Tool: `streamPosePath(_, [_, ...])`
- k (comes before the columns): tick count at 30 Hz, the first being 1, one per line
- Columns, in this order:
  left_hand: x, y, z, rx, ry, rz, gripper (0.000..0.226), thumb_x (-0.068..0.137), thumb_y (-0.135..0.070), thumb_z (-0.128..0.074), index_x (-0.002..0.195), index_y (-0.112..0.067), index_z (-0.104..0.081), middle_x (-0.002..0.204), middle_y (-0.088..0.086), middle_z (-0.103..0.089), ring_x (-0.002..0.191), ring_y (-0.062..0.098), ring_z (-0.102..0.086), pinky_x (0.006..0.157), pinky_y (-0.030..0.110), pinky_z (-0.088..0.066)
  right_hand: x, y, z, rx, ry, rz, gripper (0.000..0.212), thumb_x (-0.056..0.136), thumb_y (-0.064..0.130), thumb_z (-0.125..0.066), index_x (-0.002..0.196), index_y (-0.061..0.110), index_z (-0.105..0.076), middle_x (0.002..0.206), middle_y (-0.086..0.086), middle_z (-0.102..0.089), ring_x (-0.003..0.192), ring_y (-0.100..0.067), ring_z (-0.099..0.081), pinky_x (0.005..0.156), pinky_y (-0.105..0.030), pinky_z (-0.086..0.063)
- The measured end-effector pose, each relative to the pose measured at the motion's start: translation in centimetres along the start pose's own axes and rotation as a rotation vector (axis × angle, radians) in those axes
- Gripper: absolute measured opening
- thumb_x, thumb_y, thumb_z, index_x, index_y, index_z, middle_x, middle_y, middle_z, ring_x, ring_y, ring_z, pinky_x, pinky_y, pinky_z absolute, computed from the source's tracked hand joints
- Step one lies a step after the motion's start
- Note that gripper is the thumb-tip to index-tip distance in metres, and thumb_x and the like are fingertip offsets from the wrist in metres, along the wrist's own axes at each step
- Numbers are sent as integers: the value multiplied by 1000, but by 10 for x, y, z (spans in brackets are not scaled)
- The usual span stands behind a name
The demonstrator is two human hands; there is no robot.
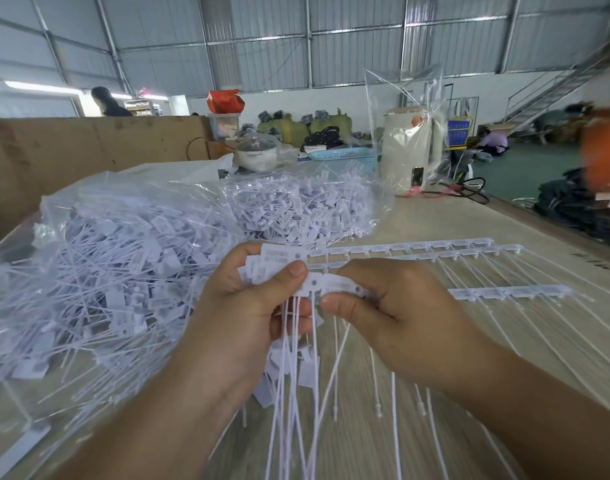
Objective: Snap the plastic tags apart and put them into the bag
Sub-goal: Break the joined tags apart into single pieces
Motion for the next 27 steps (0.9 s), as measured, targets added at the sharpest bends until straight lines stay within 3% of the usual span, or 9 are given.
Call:
streamPosePath(5, [-3,0,1,-29,-54,-5,32,65,-17,-73,96,-11,-64,78,11,-70,54,20,-62,43,29,-50,-3,2,-1,25,-86,-23,35,87,45,-53,72,14,-60,56,5,-47,54,-14,-48,53,-39,-42])
streamPosePath(12, [-7,2,-1,-88,-86,-1,22,68,-14,-72,88,-11,-64,67,10,-67,46,17,-60,41,25,-48,-6,3,-8,18,-86,-80,37,92,41,-57,78,8,-62,59,-2,-50,58,-23,-50,57,-44,-45])
streamPosePath(20, [-8,8,-3,-173,-117,47,21,68,-13,-70,87,-10,-63,71,11,-71,53,17,-66,46,24,-52,-9,2,-9,11,-142,-92,34,93,41,-55,74,15,-65,56,3,-49,53,-18,-49,53,-40,-44])
streamPosePath(27, [-8,6,-5,-210,-113,63,24,69,-10,-69,92,-8,-64,75,14,-73,56,19,-68,47,25,-53,-6,-2,-9,53,-119,-72,34,95,36,-56,76,10,-66,54,2,-48,51,-16,-47,52,-39,-43])
Point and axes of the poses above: each hand's wrist, its own x-axis towards the middle knuckle, its own z-axis out of the back of the hand, y = z × x, the point moved 7 cm from there along x, towards the middle knuckle
